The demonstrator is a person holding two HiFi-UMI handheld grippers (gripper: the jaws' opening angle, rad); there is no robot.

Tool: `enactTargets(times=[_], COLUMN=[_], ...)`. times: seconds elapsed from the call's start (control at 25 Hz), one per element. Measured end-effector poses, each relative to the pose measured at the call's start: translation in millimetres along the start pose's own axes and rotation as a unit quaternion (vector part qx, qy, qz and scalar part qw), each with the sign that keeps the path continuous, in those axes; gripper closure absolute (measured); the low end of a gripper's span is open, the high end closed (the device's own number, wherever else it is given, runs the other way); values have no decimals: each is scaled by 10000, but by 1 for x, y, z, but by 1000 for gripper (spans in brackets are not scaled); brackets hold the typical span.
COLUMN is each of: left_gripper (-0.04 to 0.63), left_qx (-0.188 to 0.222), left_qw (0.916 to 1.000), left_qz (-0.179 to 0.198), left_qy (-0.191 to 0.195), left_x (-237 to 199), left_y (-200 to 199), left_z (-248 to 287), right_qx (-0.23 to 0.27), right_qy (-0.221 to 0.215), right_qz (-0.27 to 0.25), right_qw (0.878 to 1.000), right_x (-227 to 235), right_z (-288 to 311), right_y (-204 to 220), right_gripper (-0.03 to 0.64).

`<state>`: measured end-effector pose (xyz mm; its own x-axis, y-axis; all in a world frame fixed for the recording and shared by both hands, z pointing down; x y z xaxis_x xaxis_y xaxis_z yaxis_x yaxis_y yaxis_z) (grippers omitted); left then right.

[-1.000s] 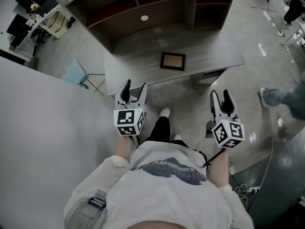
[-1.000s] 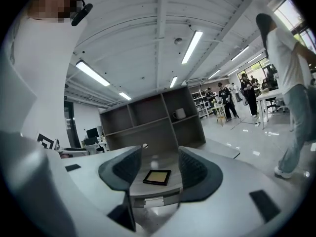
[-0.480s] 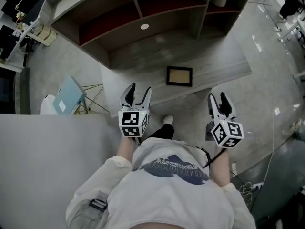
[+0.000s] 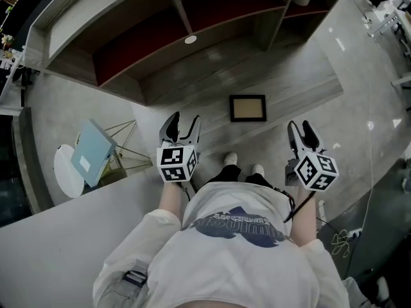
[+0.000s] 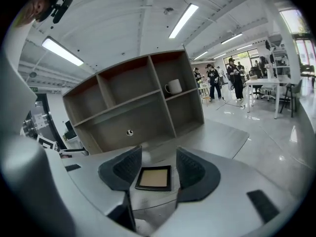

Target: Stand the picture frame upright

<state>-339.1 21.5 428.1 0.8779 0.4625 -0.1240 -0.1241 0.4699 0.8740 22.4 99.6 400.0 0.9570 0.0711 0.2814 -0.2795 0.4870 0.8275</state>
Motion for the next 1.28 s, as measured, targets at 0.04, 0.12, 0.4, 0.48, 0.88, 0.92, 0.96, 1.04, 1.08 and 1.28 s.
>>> enactTargets(times=[0.04,0.12,0.4,0.48,0.88,0.92,0.96,1.04,1.08,1.28], left_gripper=[360,360,360,360,360,360,360,360,360,360], left_qx=[-70,-219,-533,-606,-1256,-1359,-1466,-1695,-1809,-2258], left_qw=[10000,9996,9983,9979,9908,9894,9878,9840,9819,9724], left_qz=[-28,-34,-142,-190,-256,-261,-267,-281,-291,-344], left_qy=[56,164,191,89,-422,-439,-451,-469,-472,-485], left_x=[1,6,26,32,76,81,86,93,96,95], left_y=[3,10,21,23,36,39,42,50,54,71], left_z=[4,12,36,42,99,106,112,125,131,162], right_qx=[-66,-183,-522,-656,-1851,-1959,-2058,-2252,-2352,-2781], right_qy=[18,45,-157,-296,-1191,-1279,-1353,-1476,-1526,-1630], right_qz=[27,51,-21,-83,-627,-688,-718,-706,-682,-645], right_qw=[10000,9998,9985,9974,9735,9698,9665,9605,9575,9444], right_x=[1,3,16,21,44,45,47,51,53,64], right_z=[2,7,39,53,130,137,143,156,162,190], right_y=[1,4,9,8,32,35,37,43,45,60], right_gripper=[402,403,403,403,422,422,422,422,422,427])
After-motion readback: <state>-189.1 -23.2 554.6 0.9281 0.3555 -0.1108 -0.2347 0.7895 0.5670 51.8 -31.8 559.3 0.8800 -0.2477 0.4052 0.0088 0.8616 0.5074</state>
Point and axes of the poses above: the fingertips, and each gripper's own axes: z forward along the fingers, x to its right, y out of its underside, the point moved 8 cm from there along -z, backward along the fingers, and after that the axes turned 3 degrees about y, right-handed, at the moved point
